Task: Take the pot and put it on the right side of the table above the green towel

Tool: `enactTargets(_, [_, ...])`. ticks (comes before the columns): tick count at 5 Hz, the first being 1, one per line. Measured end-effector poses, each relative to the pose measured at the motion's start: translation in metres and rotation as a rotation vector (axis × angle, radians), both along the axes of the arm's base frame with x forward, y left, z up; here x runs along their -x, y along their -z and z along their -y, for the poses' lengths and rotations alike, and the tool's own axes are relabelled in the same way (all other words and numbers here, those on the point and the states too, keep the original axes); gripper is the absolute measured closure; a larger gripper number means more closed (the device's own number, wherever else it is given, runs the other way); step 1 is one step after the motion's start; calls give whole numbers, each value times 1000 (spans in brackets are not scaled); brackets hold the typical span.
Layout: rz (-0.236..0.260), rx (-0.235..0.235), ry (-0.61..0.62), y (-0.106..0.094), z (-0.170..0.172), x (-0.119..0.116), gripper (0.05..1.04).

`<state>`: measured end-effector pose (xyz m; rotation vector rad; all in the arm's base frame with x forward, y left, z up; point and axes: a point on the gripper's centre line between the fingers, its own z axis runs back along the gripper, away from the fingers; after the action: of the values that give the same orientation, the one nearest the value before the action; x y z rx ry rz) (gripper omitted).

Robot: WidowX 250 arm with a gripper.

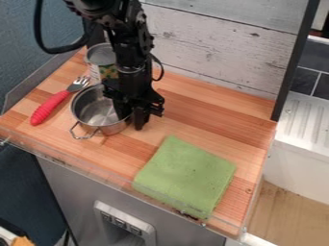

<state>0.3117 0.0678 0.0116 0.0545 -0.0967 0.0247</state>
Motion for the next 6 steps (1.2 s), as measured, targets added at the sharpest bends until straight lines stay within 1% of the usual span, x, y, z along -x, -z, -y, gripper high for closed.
enactTargets(1, [53,-11,-7,-22,1,6,930])
enactTargets(2, [80,-8,-22,-40,9,6,1024])
enactTargets(3, [116,20,26,-54,42,-7,1031])
enactTargets(4, [164,72,47,-68,66,-10,1015])
enactTargets(5, [150,74,-51,-62,36,-1,874])
enactTargets(6, [103,61,-70,-44,19,2,620])
